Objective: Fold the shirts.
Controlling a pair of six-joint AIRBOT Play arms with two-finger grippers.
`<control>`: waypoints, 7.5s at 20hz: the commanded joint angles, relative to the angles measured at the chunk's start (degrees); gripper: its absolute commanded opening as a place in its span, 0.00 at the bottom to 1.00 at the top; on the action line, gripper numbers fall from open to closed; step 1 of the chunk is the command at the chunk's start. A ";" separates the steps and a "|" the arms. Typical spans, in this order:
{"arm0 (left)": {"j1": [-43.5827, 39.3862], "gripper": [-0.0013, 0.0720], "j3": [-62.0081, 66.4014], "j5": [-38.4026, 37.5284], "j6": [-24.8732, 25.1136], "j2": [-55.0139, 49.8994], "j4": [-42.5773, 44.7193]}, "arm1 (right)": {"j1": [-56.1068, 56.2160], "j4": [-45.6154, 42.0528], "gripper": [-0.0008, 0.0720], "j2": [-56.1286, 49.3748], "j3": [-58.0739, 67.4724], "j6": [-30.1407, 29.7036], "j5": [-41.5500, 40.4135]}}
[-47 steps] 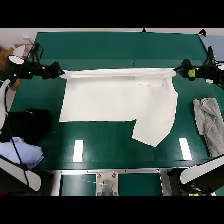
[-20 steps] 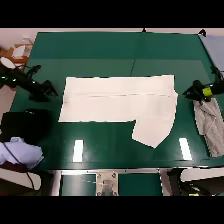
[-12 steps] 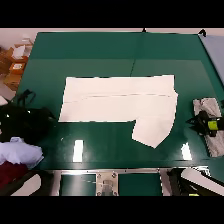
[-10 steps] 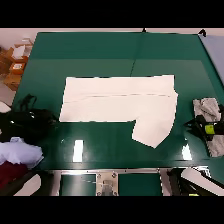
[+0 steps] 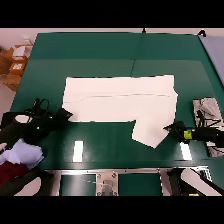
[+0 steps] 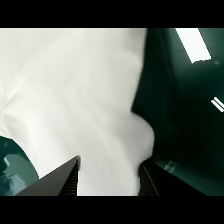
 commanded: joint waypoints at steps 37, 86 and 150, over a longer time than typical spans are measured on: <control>-0.52 0.05 61.35 -23.06 -6.56 -36.68 21.49 | 19.32 2.36 0.03 -31.76 54.14 25.57 -6.12; -37.90 0.05 81.20 -7.23 -3.74 -60.85 4.55 | 25.20 12.31 0.03 -35.28 93.64 11.47 37.51; -0.81 0.05 88.91 -57.72 0.85 -26.38 47.82 | 21.20 12.11 0.03 -25.62 83.60 22.58 8.46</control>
